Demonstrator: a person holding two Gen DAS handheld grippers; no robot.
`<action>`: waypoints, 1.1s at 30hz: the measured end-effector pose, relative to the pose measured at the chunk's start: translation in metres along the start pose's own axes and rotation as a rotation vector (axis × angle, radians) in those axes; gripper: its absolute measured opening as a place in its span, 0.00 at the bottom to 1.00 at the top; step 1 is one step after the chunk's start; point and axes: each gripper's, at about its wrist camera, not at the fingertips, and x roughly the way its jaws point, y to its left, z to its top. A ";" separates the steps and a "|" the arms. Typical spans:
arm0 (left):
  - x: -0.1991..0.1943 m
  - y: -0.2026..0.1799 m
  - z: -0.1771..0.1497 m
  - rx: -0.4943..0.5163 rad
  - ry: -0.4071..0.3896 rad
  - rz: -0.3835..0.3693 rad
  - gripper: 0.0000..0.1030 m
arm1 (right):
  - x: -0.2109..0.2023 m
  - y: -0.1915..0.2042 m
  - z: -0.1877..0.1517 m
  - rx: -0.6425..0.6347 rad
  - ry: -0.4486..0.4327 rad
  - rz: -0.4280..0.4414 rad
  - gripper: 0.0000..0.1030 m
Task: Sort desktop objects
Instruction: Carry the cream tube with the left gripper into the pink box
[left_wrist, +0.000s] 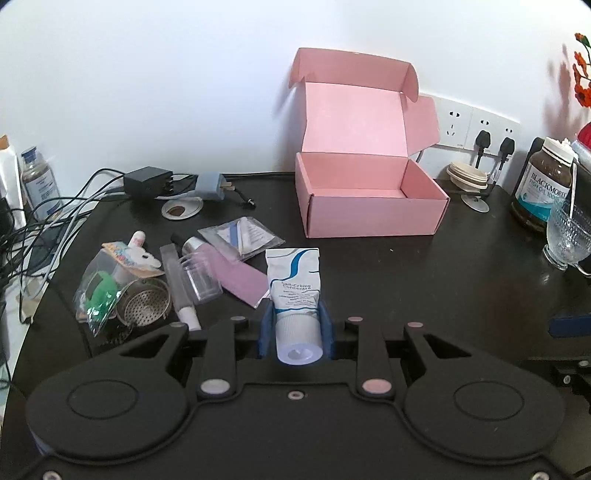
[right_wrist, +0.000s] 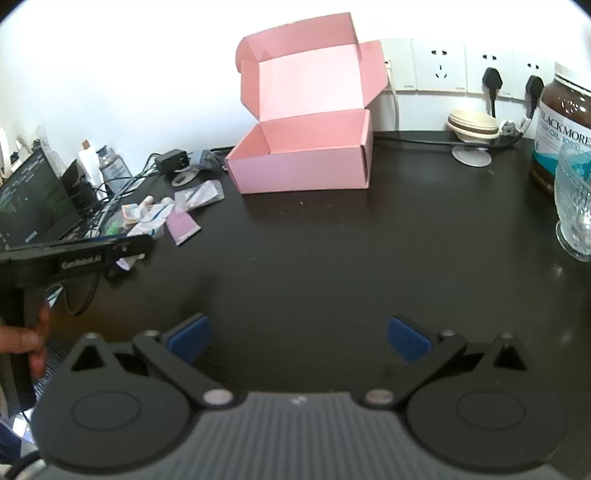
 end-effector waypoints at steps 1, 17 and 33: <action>0.002 -0.001 0.002 0.005 0.000 -0.002 0.26 | 0.000 -0.001 0.000 0.003 0.001 -0.003 0.99; 0.049 -0.025 0.057 0.074 -0.066 -0.058 0.26 | 0.009 -0.019 0.003 0.008 0.004 -0.053 0.99; 0.099 -0.043 0.091 0.058 -0.075 -0.052 0.26 | 0.020 -0.031 0.031 -0.087 -0.017 -0.109 0.99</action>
